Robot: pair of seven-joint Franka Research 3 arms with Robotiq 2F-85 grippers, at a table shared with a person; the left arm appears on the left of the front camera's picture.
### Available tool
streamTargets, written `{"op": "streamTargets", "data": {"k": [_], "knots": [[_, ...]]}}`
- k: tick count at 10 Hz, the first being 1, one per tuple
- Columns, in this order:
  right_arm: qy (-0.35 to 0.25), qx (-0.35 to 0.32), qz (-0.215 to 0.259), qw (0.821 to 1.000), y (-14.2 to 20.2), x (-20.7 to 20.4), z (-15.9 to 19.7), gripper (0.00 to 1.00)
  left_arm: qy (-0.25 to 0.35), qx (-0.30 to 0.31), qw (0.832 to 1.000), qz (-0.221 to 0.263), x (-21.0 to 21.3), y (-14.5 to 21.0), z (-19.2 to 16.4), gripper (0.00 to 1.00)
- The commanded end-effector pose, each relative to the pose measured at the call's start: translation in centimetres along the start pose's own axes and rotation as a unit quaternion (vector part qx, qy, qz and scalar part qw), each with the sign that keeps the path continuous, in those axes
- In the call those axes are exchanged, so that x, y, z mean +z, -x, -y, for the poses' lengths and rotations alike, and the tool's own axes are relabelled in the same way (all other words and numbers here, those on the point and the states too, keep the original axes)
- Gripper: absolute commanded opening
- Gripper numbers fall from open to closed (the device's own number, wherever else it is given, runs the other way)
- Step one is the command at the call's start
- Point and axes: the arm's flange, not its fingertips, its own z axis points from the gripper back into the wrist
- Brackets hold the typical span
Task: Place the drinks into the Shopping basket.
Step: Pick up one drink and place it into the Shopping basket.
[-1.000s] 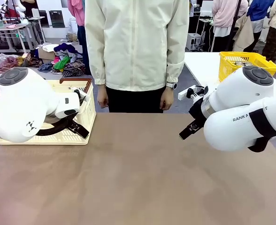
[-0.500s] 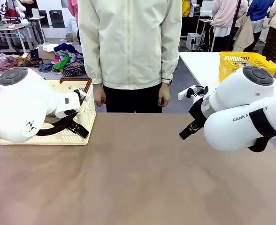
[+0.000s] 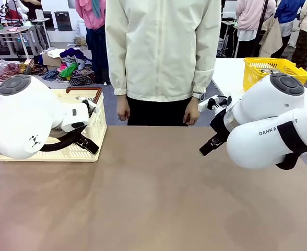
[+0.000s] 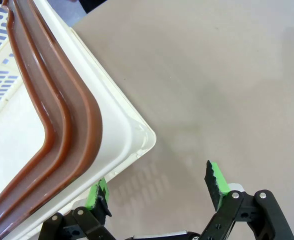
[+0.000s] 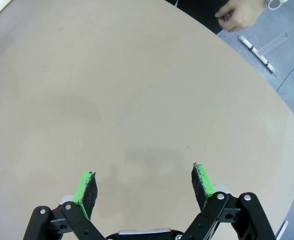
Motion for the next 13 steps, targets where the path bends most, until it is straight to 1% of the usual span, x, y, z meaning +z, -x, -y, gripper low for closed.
{"op": "streamTargets", "data": {"k": [1, 2, 3, 4, 5, 6, 7, 8, 9, 10, 11, 12, 13], "knots": [[0.000, 0.000, 0.001, 1.000, 0.0, 0.0, 0.0, 1.00, 0.000, 0.000, 1.000, 0.000, 0.0, 0.0, 0.0, 1.00], [0.000, 0.000, 0.000, 1.000, 0.0, 0.0, 0.0, 1.00, 0.000, 0.000, 1.000, 0.000, 0.0, 0.0, 0.0, 1.00], [-0.083, -0.046, -0.028, 0.995, 0.1, 1.7, 0.3, 1.00, 0.074, 0.051, 0.995, -0.051, 1.3, -0.5, -0.3, 1.00], [-0.138, -0.114, -0.050, 0.983, 0.6, 3.6, 0.4, 1.00, 0.128, 0.094, 0.977, -0.145, 2.9, -0.6, -0.2, 1.00], [-0.209, -0.169, -0.063, 0.961, 1.6, 6.2, 1.1, 1.00, 0.267, 0.083, 0.950, -0.141, 5.1, -0.3, -0.7, 1.00], [-0.298, -0.180, -0.056, 0.936, 3.0, 8.5, 2.4, 1.00, 0.368, 0.119, 0.912, -0.137, 6.9, 0.0, -1.9, 1.00], [-0.344, -0.212, -0.041, 0.914, 4.6, 10.5, 3.9, 1.00, 0.445, 0.164, 0.873, -0.111, 8.6, 0.5, -3.8, 1.00], [-0.381, -0.247, -0.018, 0.891, 6.8, 12.5, 6.1, 1.00, 0.467, 0.214, 0.856, -0.047, 10.8, 1.7, -6.3, 1.00], [-0.400, -0.300, 0.021, 0.866, 10.0, 14.4, 9.3, 1.00, 0.463, 0.254, 0.849, 0.022, 13.4, 4.1, -9.6, 1.00], [-0.407, -0.361, 0.082, 0.835, 15.0, 16.6, 13.2, 1.00, 0.444, 0.312, 0.835, 0.092, 15.8, 7.8, -14.4, 1.00], [-0.400, -0.420, 0.130, 0.804, 19.6, 18.3, 16.3, 1.00, 0.436, 0.372, 0.805, 0.155, 17.4, 12.0, -18.5, 1.00], [-0.392, -0.466, 0.161, 0.776, 23.8, 19.1, 18.7, 1.00, 0.434, 0.427, 0.762, 0.220, 18.3, 16.3, -21.9, 1.00], [-0.396, -0.500, 0.178, 0.749, 27.3, 19.2, 20.6, 1.00, 0.433, 0.465, 0.723, 0.271, 18.3, 20.5, -24.0, 1.00]]}}
